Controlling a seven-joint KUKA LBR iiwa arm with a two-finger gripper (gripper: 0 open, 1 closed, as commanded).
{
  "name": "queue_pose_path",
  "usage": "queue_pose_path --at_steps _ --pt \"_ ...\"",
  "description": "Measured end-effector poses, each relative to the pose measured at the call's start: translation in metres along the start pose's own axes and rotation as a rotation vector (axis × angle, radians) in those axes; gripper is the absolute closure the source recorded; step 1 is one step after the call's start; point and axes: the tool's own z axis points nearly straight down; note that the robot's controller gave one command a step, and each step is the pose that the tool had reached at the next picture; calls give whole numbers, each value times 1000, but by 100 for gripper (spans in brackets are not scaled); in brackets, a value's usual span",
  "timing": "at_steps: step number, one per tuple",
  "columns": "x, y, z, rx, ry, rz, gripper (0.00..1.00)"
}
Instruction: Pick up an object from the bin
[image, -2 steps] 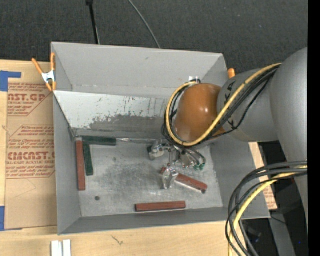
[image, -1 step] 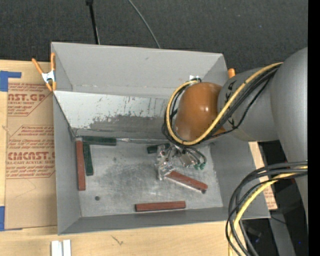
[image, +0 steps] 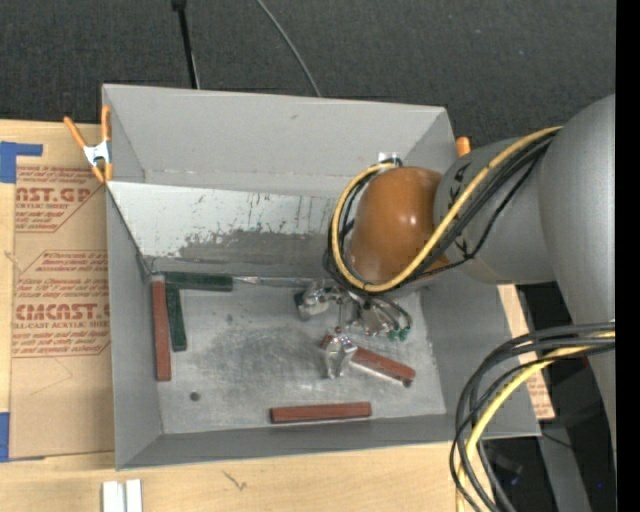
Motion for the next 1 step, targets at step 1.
queue_pose_path --at_steps 1 --pt "-1 -1 -3 1 0 0 100"
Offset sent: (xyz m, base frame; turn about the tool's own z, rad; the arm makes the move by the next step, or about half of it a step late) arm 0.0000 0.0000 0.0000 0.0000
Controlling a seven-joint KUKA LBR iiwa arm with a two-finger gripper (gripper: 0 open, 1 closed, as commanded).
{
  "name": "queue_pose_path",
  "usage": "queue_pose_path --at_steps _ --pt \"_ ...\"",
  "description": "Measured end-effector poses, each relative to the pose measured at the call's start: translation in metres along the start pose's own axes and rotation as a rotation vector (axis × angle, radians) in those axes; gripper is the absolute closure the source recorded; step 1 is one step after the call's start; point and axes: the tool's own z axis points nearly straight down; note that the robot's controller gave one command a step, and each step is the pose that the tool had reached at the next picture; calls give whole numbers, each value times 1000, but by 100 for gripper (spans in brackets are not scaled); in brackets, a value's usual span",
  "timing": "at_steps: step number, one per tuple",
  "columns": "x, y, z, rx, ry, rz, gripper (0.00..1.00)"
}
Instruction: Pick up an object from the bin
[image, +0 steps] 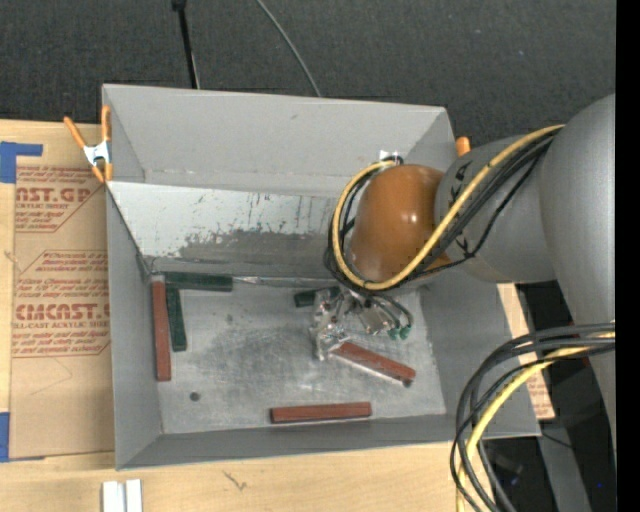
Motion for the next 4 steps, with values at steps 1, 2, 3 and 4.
queue_pose_path --at_steps 1,2,3,4 --pt "1 1 3 -1 0 0 0" --pt "1 1 3 -1 -1 0 0" --pt "52 -68 1 -1 -2 -166 100" --pt "52 -68 1 -1 -2 -166 100"
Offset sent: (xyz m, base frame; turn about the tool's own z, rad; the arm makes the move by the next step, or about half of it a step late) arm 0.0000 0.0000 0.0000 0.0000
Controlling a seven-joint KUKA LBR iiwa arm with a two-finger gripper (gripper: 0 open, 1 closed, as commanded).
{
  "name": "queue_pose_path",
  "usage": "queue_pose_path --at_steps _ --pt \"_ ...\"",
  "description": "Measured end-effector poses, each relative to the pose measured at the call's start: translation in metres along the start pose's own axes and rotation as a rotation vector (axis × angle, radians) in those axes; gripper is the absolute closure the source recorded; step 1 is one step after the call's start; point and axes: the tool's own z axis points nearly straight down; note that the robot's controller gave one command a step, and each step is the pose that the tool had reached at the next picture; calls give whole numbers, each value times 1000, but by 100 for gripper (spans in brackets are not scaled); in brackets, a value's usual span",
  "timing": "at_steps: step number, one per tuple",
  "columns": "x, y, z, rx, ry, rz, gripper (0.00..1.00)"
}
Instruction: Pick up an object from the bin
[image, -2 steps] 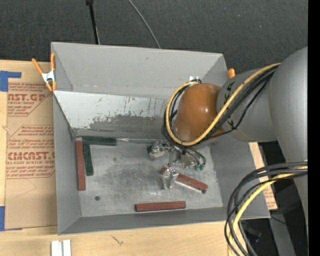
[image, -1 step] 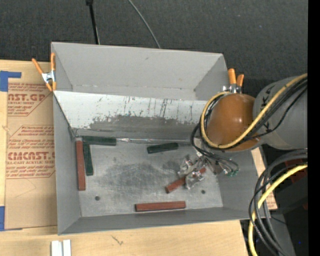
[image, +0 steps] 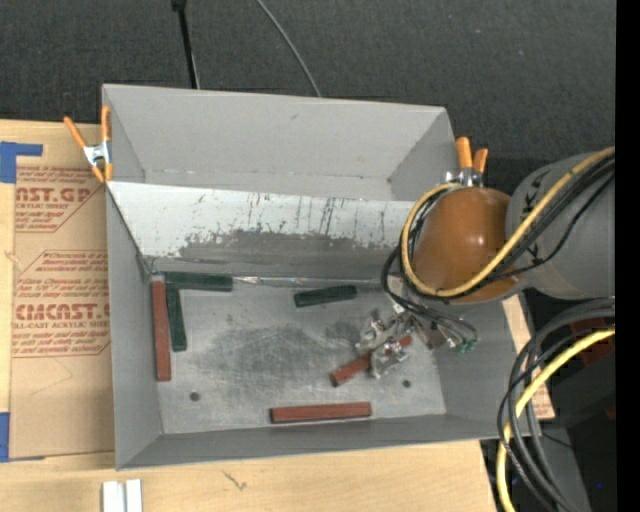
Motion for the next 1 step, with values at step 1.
queue_pose_path --at_steps 1 --pt "-30 -40 -150 0 4 -26 100"
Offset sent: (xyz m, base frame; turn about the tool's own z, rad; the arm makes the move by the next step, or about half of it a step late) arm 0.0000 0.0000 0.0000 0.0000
